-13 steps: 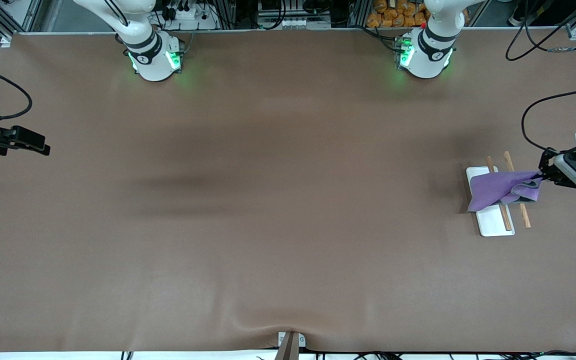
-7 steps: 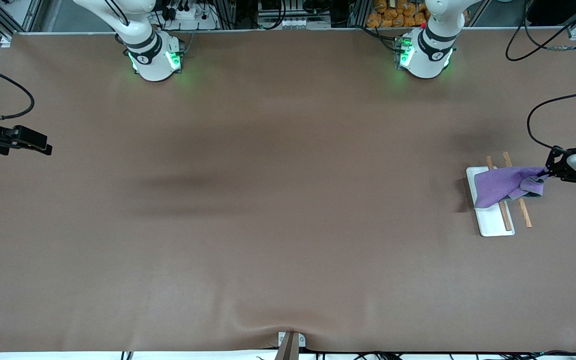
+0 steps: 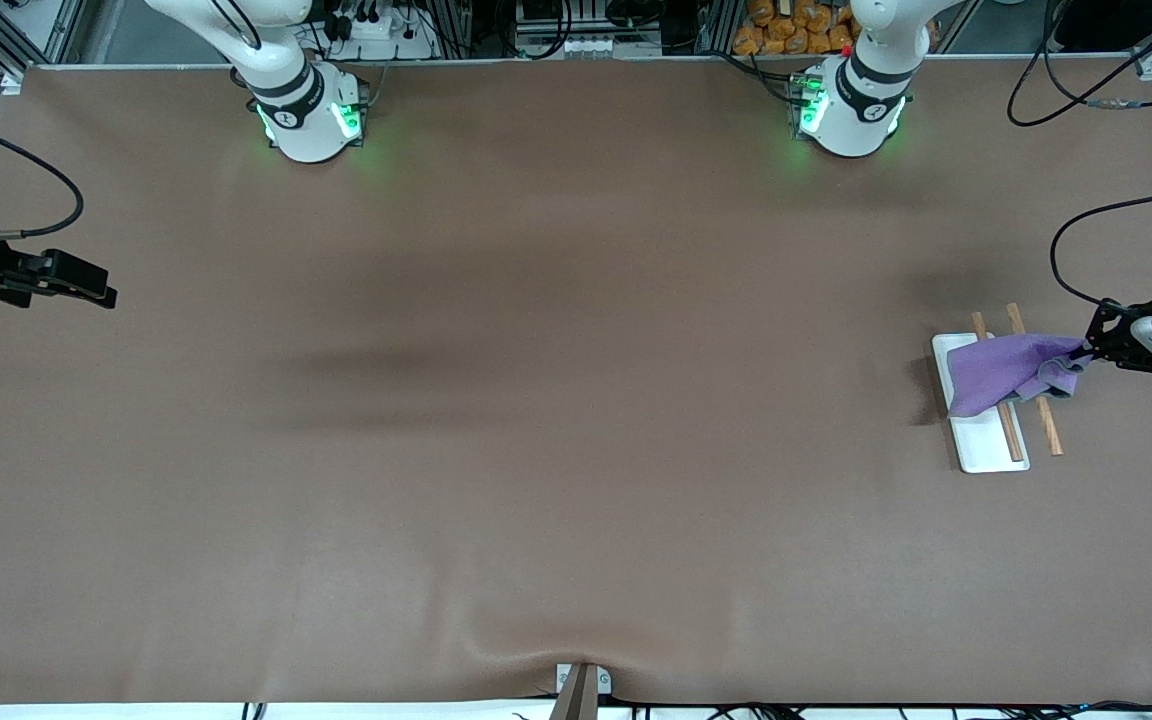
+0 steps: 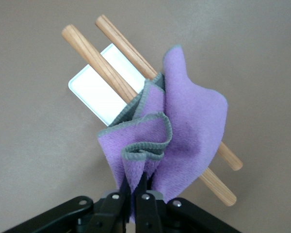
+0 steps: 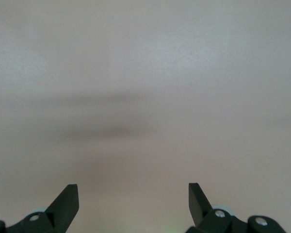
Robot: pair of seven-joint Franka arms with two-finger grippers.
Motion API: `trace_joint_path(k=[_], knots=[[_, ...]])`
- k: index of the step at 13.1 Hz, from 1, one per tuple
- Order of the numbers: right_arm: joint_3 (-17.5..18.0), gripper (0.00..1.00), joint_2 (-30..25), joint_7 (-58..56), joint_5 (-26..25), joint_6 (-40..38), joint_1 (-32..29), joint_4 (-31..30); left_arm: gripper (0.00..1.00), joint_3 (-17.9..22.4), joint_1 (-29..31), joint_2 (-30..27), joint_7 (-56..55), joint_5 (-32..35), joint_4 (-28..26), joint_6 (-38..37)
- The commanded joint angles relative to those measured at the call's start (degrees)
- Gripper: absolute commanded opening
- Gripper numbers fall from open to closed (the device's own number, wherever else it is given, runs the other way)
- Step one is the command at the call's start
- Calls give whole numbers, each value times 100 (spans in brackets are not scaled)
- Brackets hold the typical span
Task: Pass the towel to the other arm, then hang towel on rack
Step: 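Open the left gripper to release the towel over the sticks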
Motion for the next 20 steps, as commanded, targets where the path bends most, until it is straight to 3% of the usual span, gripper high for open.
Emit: trace_joint_path(k=[1, 5, 9, 11, 15, 16, 18, 20], knots=[[-3, 100, -200, 91, -9, 44, 8, -175, 100, -50, 38, 58, 108, -82, 235, -97], [5, 100, -200, 91, -70, 18, 43, -175, 100, -59, 65, 102, 108, -91, 419, -272], [-3, 100, -174, 398, -62, 0, 96, -123, 100, -59, -110, 111, -328, -48, 1200, -1097], [-21, 100, -104, 390, -18, -17, 44, 96, 100, -50, -400, 85, -1013, -21, 1587, -1563], [-3, 100, -147, 416, -9, -158, 96, 150, 100, -68, -1146, -239, -2858, 14, 1861, -2197], [-3, 100, -148, 424, -18, -158, 96, 150, 100, -77, -1357, -327, -3332, 284, 1896, -2276], [5, 100, -174, 442, -62, -446, 114, 150, 100, -225, -1683, -520, -4369, 497, 1914, -2330], [14, 100, -174, 433, -53, -492, 114, 159, 100, -628, -1763, -653, -5546, 794, 1931, -2434]])
